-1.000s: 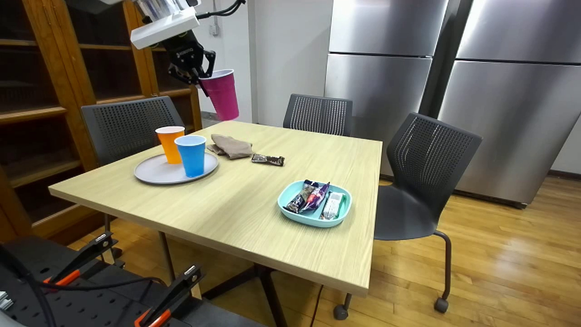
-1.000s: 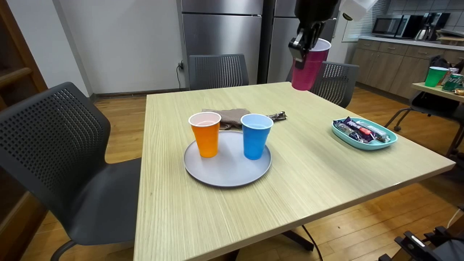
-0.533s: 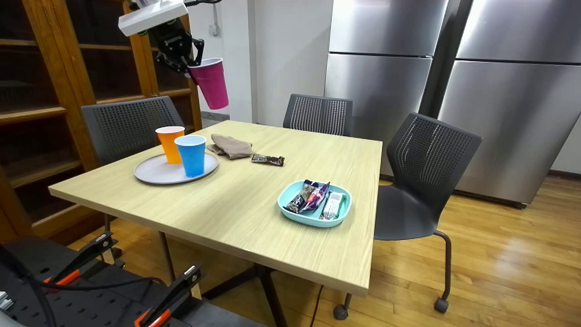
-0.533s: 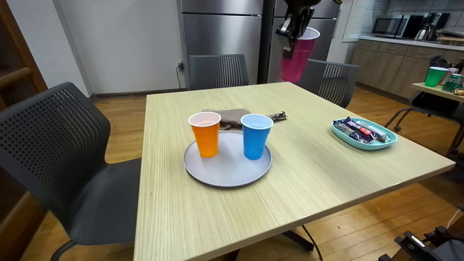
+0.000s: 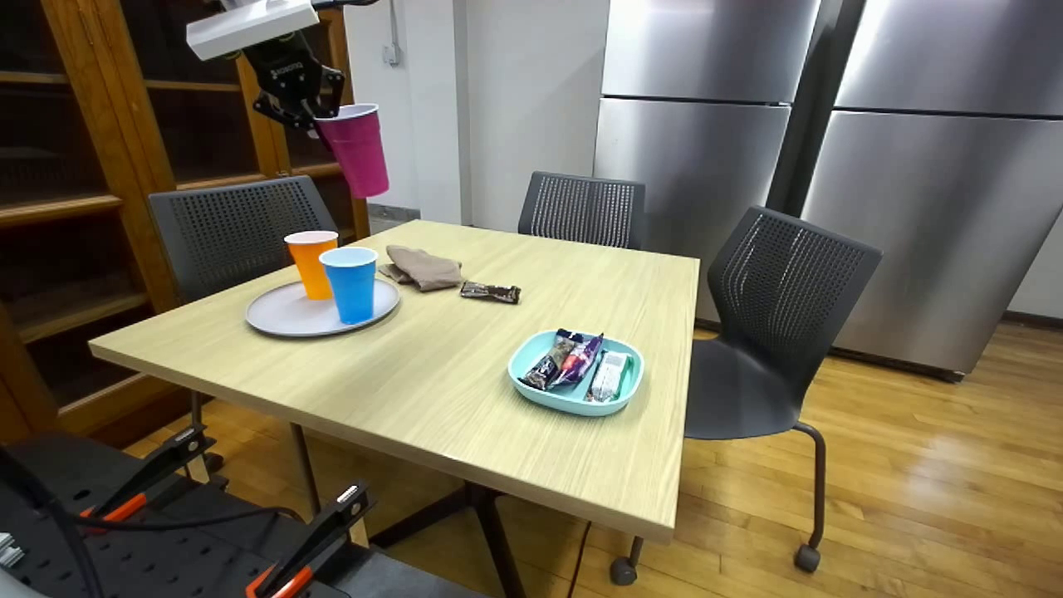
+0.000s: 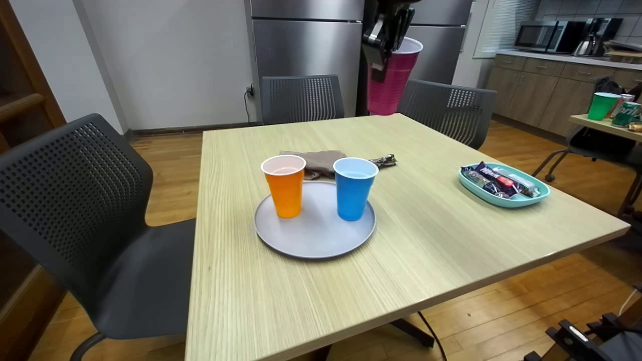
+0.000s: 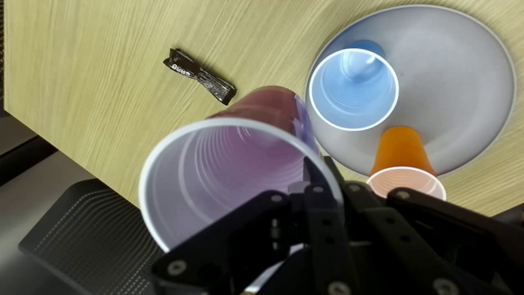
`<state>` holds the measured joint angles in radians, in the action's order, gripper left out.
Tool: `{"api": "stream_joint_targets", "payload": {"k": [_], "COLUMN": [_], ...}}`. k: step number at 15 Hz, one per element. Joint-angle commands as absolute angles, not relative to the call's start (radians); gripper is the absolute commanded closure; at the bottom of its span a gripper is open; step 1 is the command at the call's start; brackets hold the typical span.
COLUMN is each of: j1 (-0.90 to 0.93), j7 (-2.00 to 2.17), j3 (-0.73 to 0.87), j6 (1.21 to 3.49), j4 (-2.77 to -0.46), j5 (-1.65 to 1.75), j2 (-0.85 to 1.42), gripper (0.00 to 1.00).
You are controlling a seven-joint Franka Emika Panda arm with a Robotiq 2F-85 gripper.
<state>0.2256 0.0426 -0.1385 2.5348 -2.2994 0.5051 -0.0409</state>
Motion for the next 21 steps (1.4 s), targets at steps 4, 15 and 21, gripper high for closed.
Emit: {"api": "stream_joint_targets", "payload": {"k": [4,15,21], "j1": [0.236,0.292,0.281], "j7": [-0.039,-0.154,-0.291], "j3": [-0.201,-0.257,-0.277], "j6": [2.521,2.543,2.59], "j4": [-2.25,-2.214,-2.196], "j5": [0.465,0.428,0.311], "j2": [0.026,0.142,0.224], "gripper": [1.0,1.0,1.0]}}
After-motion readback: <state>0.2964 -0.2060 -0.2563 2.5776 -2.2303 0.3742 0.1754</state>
